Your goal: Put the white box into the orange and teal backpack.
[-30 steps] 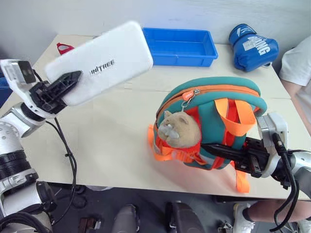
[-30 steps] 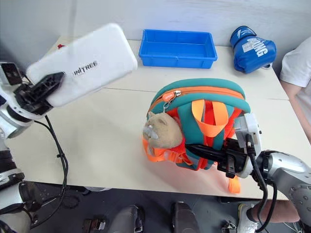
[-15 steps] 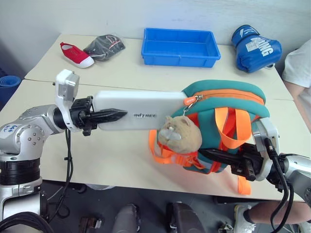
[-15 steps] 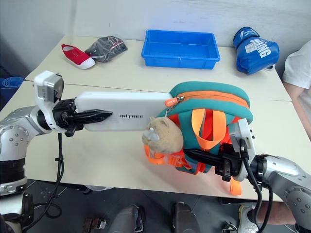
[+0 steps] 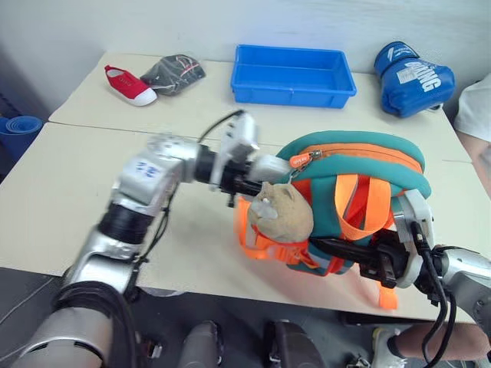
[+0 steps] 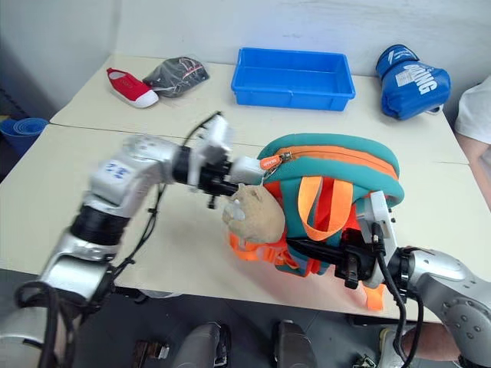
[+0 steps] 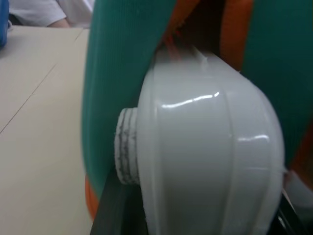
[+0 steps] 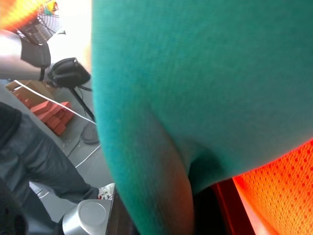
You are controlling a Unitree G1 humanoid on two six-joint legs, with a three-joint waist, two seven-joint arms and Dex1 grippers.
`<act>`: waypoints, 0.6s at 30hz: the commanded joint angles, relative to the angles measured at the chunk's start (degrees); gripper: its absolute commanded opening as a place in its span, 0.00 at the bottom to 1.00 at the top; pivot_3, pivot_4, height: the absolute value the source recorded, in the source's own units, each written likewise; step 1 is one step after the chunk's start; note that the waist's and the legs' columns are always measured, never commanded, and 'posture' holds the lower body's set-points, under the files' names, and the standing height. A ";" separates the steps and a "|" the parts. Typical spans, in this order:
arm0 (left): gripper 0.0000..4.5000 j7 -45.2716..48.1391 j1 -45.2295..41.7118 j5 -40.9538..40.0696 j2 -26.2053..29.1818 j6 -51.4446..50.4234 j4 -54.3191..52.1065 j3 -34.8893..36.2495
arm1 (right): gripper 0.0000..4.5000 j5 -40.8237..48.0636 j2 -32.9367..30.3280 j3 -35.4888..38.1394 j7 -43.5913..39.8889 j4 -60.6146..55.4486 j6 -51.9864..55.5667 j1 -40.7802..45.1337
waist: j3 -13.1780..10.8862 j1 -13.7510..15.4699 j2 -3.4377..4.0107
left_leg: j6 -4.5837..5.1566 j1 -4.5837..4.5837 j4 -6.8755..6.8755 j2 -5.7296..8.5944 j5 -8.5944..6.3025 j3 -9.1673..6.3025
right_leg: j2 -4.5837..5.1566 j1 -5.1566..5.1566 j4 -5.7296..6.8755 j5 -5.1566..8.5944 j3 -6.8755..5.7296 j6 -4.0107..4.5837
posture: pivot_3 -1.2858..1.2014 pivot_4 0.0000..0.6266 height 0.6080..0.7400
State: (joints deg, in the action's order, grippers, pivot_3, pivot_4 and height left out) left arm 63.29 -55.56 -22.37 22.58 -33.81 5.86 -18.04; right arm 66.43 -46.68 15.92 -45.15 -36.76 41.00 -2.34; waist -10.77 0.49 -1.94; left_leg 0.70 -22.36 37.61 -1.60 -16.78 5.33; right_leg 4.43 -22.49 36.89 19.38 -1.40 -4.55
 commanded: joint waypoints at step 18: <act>0.98 24.35 4.63 -6.85 11.59 14.41 10.65 15.59 | 0.00 -6.36 7.34 -2.10 7.11 -2.63 -4.79 1.21 | -0.02 -1.26 0.07 | -0.14 0.07 0.01 -0.06 0.10 -0.03 | -0.01 -0.01 0.17 0.02 -0.04 0.04 | 0.52 0.24 1.00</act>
State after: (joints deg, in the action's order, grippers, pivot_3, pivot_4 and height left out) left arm 85.59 -50.83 -28.20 32.86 -20.64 19.92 -3.90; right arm 60.18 -40.16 13.76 -38.73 -38.70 37.65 -2.07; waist -10.78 -0.76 -1.86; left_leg 0.61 -22.32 37.65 -1.66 -16.71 5.30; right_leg 4.44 -22.50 37.04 19.40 -1.44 -4.51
